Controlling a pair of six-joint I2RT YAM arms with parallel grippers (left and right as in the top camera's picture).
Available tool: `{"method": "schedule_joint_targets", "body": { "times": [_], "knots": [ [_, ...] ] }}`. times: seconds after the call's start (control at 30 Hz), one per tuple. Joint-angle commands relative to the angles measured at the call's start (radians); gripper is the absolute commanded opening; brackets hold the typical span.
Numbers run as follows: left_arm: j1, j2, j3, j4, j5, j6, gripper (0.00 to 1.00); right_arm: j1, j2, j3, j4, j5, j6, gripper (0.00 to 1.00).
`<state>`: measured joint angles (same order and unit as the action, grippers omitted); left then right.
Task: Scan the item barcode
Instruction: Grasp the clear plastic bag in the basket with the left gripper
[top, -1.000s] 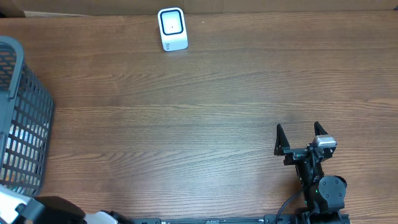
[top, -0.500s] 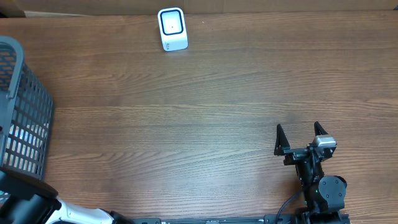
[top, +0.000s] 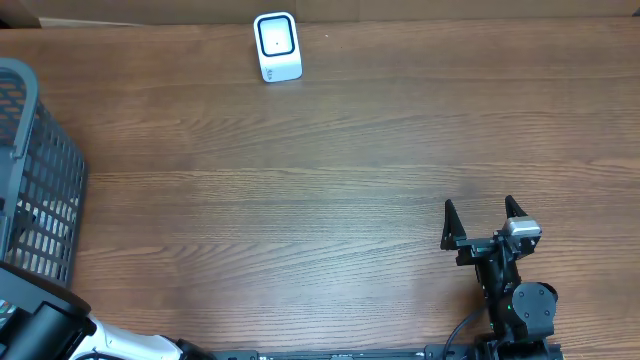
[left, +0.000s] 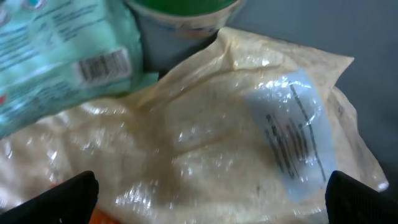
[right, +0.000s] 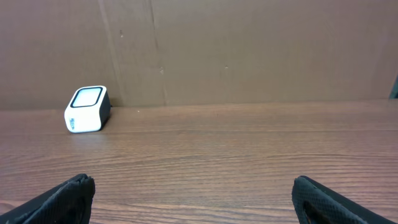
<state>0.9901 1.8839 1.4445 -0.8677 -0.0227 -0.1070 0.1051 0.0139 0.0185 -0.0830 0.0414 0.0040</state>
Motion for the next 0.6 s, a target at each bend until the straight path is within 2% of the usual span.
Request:
{"method": "schedule_joint_targets", "body": {
  "times": [0.0,0.3,0.57],
  "knots": [
    [-0.005,0.009,-0.036,0.07,0.024,0.063,0.99,-0.003,-0.007,-0.01,0.004,0.009,-0.002,1.0],
    [-0.007,0.014,-0.109,0.182,0.02,0.101,1.0,-0.003,-0.007,-0.01,0.004,0.009,-0.002,1.0],
    [-0.027,0.099,-0.122,0.18,0.023,0.112,0.99,-0.003,-0.007,-0.01,0.004,0.009,-0.002,1.0]
  ]
}}
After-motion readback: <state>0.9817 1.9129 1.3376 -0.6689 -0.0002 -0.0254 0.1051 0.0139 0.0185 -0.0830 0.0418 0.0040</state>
